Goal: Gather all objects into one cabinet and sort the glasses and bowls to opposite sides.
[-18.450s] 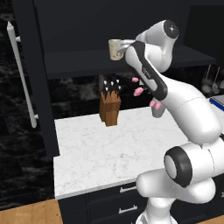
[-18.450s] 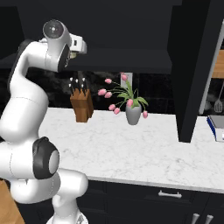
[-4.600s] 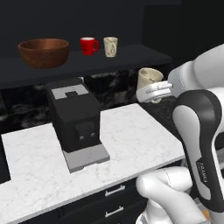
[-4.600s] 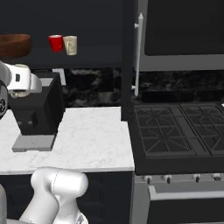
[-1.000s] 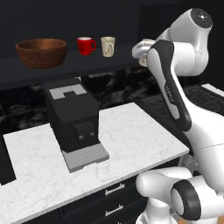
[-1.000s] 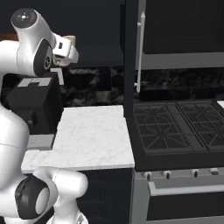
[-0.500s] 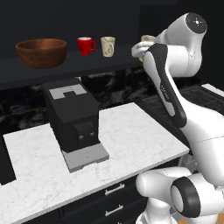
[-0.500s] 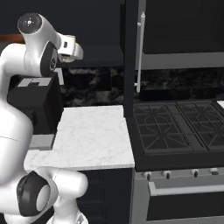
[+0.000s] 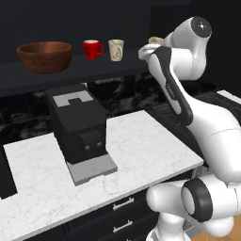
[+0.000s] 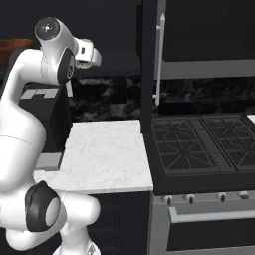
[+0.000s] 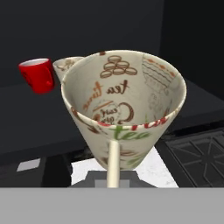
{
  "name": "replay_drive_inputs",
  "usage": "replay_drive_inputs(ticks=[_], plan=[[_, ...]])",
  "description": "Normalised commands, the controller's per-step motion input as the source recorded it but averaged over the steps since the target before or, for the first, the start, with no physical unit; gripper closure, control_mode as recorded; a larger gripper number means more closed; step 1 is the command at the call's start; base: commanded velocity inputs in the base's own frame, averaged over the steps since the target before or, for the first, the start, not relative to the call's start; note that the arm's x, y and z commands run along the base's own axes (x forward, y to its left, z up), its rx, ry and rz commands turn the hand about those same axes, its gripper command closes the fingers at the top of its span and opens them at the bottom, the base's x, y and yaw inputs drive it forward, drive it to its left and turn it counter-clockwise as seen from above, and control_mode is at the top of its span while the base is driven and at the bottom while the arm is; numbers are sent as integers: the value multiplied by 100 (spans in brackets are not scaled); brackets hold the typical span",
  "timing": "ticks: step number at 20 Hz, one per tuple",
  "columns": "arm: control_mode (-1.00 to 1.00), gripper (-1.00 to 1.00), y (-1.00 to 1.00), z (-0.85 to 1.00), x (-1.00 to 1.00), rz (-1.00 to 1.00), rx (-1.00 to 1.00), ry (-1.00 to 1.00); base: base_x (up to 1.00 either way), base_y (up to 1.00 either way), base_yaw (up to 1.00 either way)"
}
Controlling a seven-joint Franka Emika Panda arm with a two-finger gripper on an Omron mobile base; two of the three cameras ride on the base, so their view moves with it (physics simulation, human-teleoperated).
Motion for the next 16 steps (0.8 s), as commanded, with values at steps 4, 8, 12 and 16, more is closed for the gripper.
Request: replay_drive_inputs(ticks=[4,8,12,16], plan=[[-100,100,0,0,51,0,0,0,0,0,0],[-100,100,0,0,60,0,0,2,0,0,0],[-100,100,0,0,56,0,0,3,0,0,0],[-100,100,0,0,57,0,0,0,0,0,0]])
